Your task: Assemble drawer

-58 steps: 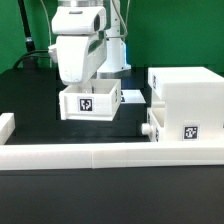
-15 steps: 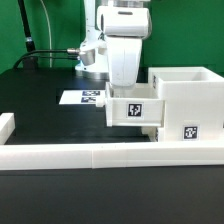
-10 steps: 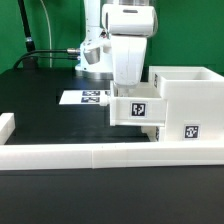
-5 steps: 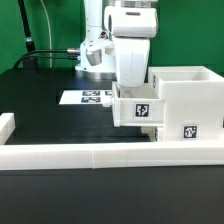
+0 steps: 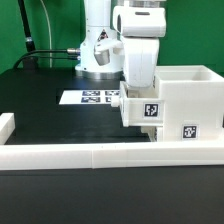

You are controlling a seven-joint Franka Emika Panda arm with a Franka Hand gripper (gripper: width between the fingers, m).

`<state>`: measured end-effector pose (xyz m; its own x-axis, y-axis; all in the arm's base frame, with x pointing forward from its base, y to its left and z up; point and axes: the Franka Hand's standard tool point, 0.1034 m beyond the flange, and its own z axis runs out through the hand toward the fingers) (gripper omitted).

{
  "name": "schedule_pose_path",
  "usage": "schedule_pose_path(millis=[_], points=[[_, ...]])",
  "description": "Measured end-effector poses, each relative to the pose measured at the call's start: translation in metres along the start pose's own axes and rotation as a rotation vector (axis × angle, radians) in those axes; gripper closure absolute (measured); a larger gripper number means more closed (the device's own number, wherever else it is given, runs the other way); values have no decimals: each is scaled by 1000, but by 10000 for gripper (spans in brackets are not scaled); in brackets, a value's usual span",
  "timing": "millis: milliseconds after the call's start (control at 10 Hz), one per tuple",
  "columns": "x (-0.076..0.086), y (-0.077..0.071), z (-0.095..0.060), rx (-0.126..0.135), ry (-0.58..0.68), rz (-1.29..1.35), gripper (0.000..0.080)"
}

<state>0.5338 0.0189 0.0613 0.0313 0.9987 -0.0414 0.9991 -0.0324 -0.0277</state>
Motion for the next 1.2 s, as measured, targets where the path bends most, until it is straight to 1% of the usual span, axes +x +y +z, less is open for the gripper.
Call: schedule_pose_path(millis=[100, 200, 300, 400, 500, 600, 700, 800, 900, 1000, 1100, 1200], points=[[0, 0, 0, 0, 0, 2, 755], [1, -3, -1, 2, 0, 1, 536], [1, -4, -3, 1, -2, 1, 536], [0, -3, -7, -2, -4, 2, 353], [-3, -2, -14, -2, -10, 4, 228], [-7, -1, -23, -4, -18, 5, 228], [-15, -1, -34, -2, -28, 0, 166], [-26, 0, -43, -3, -37, -6, 154], [-40, -1, -47, -6, -41, -30, 154], [-56, -3, -49, -6, -44, -50, 151], [-69, -4, -48, -4, -45, -55, 151], [-70, -4, -48, -3, -43, -51, 151]])
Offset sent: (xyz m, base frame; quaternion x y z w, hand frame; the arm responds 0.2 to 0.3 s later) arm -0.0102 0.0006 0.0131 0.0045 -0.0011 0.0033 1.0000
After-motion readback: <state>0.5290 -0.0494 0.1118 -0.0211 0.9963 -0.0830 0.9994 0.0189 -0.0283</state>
